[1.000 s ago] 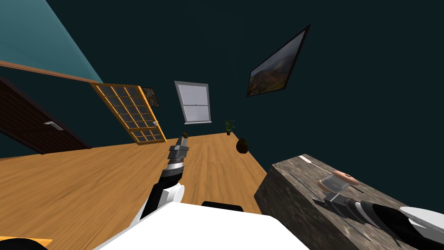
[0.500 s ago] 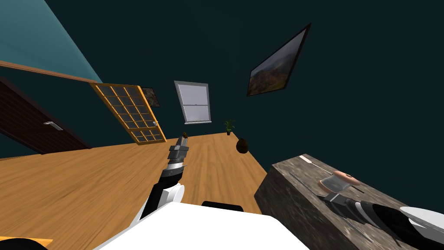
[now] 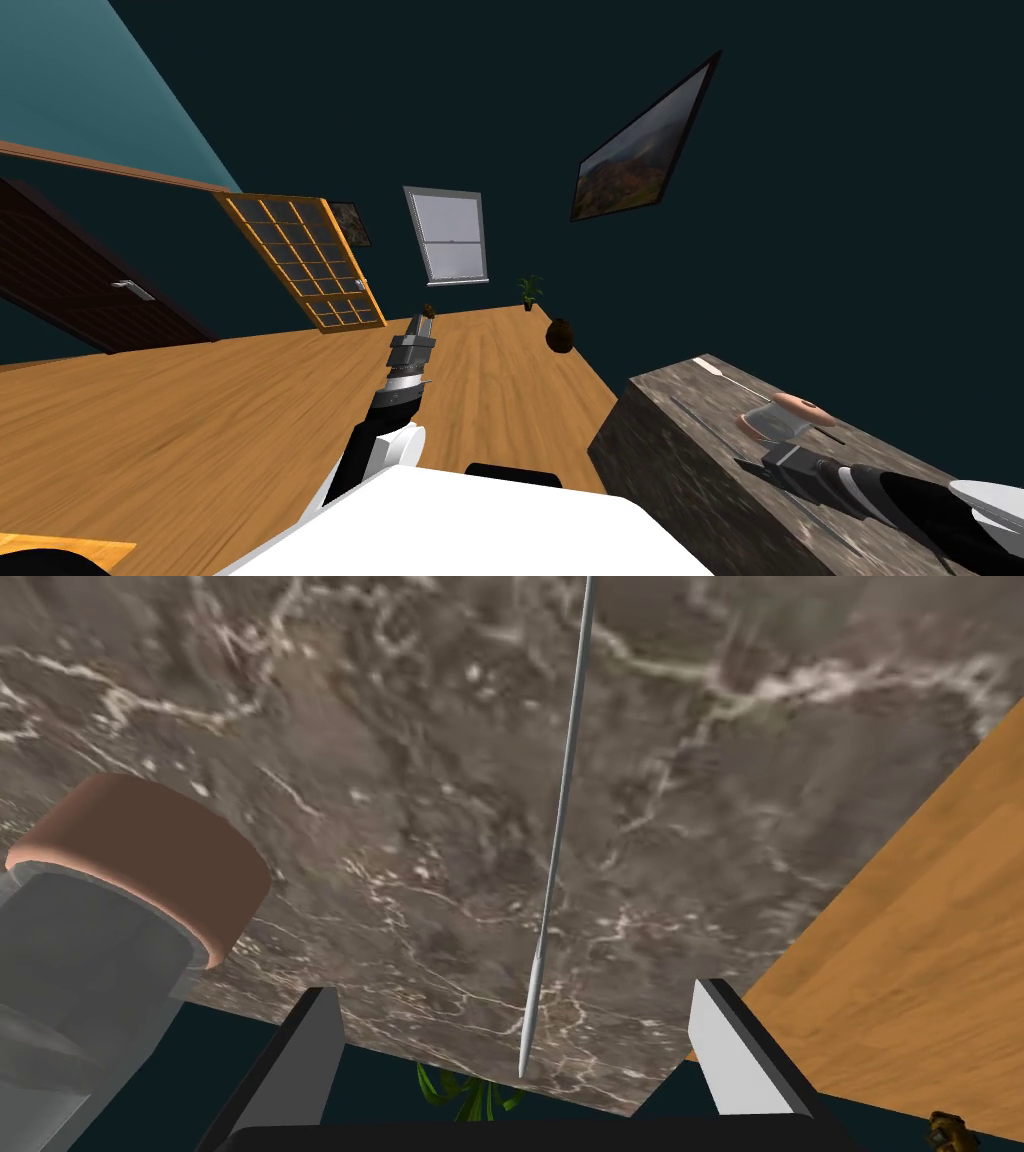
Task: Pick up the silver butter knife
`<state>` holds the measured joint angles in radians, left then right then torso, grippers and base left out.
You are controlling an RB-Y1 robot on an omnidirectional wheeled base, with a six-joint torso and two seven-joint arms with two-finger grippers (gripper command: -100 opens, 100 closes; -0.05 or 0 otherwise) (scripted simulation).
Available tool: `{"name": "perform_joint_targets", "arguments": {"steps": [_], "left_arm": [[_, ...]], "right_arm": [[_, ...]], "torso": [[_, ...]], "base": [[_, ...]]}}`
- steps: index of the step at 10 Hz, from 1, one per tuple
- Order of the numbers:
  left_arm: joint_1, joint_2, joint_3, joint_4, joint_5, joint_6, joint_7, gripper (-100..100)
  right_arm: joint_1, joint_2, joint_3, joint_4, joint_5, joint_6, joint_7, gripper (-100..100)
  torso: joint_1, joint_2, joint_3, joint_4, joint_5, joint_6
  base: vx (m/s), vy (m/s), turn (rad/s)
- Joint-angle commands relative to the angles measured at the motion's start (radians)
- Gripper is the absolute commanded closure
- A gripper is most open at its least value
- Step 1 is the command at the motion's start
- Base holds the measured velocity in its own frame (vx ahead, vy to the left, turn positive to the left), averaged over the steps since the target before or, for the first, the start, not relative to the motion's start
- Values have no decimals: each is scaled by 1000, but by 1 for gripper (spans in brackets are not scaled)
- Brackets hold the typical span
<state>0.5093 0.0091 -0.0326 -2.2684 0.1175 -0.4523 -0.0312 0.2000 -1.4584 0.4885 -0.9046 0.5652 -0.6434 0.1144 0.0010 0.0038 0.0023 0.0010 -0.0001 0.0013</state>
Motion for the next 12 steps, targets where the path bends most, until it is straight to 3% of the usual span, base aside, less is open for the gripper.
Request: {"name": "perform_joint_targets", "arguments": {"steps": [1, 4, 5, 6, 12], "left_arm": [[0, 0, 0, 0, 0, 0, 0, 0], [0, 0, 0, 0, 0, 0, 0, 0], [0, 0, 0, 0, 0, 0, 0, 0], [0, 0, 0, 0, 0, 0, 0, 0], [0, 0, 0, 0, 0, 0, 0, 0]], "right_arm": [[33, -11, -15, -6, -5, 32, 23, -100], [63, -29, -16, -13, -1, 84, 41, -100], [62, -40, 0, 1, 11, 102, 35, -100], [62, -40, 0, 1, 11, 102, 35, -100], [50, -39, 98, 126, 76, 111, -39, -100]], "torso": [[0, 0, 0, 0, 0, 0], [1, -2, -1, 0, 0, 0], [1, -4, -2, -1, 0, 0], [4, -6, -3, -1, 1, 0], [5, -12, -7, -3, 1, -1]], "base": [[-7, 51, 11], [26, 56, 3], [83, 102, -7], [95, 92, -14], [144, 100, -11]]}}
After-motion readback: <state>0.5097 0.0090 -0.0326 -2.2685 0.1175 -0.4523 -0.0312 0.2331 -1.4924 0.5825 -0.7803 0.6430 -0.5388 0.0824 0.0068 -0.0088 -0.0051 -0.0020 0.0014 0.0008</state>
